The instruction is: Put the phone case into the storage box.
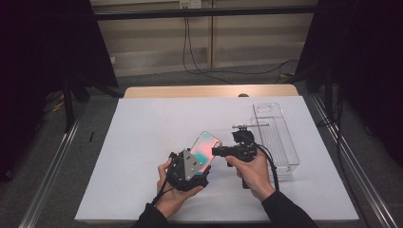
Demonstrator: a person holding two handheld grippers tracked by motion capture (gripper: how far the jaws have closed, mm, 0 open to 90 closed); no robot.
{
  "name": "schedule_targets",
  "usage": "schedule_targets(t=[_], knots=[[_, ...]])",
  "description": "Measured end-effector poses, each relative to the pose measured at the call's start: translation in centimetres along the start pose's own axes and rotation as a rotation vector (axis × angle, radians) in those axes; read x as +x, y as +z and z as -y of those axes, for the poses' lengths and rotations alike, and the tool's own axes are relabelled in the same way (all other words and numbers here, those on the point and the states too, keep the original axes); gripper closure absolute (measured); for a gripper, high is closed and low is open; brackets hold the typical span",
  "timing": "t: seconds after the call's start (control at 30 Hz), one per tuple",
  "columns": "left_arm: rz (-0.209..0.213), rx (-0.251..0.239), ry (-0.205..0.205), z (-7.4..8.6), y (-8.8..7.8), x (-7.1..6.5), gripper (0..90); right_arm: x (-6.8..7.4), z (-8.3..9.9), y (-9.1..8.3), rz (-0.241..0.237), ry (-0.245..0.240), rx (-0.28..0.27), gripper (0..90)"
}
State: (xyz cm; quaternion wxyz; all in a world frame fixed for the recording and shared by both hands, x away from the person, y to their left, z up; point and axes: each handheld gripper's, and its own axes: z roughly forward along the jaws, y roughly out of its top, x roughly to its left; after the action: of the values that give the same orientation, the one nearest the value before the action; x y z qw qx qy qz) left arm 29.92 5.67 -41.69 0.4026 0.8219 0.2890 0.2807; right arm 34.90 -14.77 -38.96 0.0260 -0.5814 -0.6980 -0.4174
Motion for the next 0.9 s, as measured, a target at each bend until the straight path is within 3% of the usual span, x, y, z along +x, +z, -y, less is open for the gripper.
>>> schedule_targets(t=[0.63,0.73,0.77,0.83,0.9], knots=[[-0.030,0.012,0.004,0.2,0.6,-0.1,16.9,0.1,0.0,-0.3,-0.018,0.051,-0.044,78.9],[-0.036,0.016,-0.012,0.3,1.0,0.1,16.5,0.3,0.0,-0.5,-0.048,0.050,-0.054,82.8],[-0.033,0.019,-0.023,0.4,1.2,0.2,16.3,0.4,0.0,-0.5,-0.067,0.052,-0.058,83.1],[-0.025,0.023,-0.038,0.4,1.5,0.3,15.1,0.6,0.0,-0.5,-0.060,0.038,-0.059,83.5],[0.009,0.027,-0.052,0.4,1.7,0.5,14.6,0.7,0.0,-0.5,-0.066,0.031,-0.057,84.3]])
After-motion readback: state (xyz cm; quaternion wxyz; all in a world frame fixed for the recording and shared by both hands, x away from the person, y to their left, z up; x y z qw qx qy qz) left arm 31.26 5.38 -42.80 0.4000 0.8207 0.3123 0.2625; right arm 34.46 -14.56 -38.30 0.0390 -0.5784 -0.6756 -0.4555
